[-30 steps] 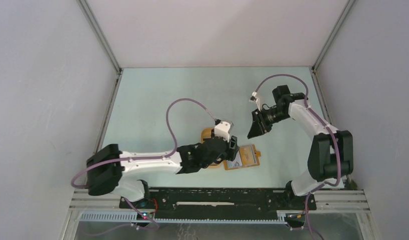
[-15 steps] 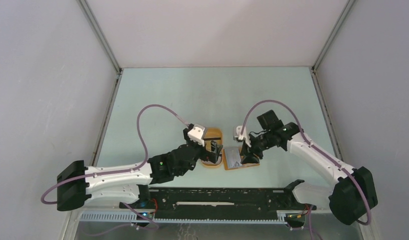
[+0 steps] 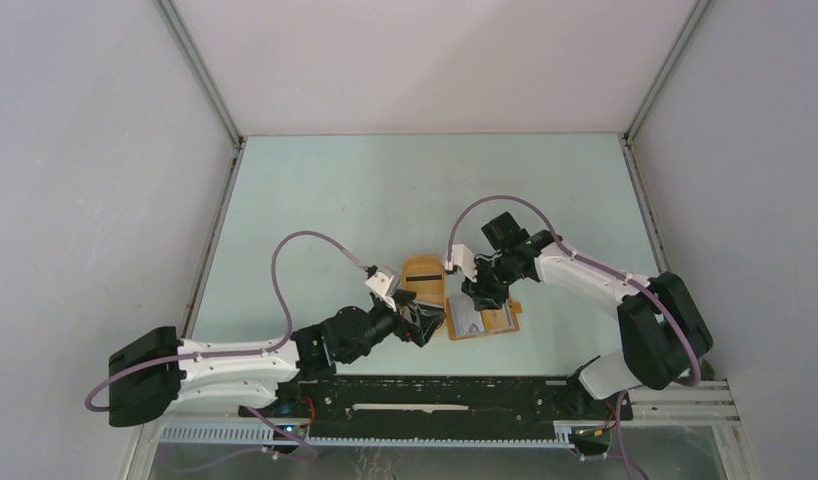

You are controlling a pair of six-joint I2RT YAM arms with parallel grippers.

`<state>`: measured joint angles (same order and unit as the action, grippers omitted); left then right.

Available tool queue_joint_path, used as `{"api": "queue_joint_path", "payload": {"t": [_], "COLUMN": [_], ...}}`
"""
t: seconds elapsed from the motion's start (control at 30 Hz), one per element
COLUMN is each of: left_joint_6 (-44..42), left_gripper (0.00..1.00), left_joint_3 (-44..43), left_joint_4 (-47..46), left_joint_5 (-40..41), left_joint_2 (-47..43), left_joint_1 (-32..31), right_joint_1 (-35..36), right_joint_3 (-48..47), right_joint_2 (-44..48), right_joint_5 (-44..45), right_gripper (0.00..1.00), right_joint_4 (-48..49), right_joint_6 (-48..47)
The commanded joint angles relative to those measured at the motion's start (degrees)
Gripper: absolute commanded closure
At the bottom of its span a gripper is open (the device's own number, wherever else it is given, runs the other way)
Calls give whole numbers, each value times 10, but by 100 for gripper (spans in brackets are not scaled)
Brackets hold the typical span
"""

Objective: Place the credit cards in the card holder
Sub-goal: Insert the credit card into the card holder, then turn over the card slot in the card holder.

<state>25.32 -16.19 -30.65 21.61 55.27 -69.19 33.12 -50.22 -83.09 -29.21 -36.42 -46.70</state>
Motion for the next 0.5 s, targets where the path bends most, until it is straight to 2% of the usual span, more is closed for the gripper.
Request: {"api": "queue_joint_path", "payload": {"t": [0.0,0.17,0.47], "left_joint_6": [30,48,102], "left_gripper": [8,17,35], "left_joint_3": [0,-11,-12], "left_joint_4": [-85,-121,-183], "left_joint_5": [-55,-87,-127], "left_joint_2": [28,72,151], "left_joint_1": [3,4,5], "right_joint_1": [-12,-12,-12], "right_joint_3": [-42,-74,-100], "right_joint_2": [-28,-79,-137], "right_joint_5": [29,33,26], "right_gripper": [59,75,81], "right_joint_4": [-27,-60,-89], "right_joint_6": [37,55,76]}}
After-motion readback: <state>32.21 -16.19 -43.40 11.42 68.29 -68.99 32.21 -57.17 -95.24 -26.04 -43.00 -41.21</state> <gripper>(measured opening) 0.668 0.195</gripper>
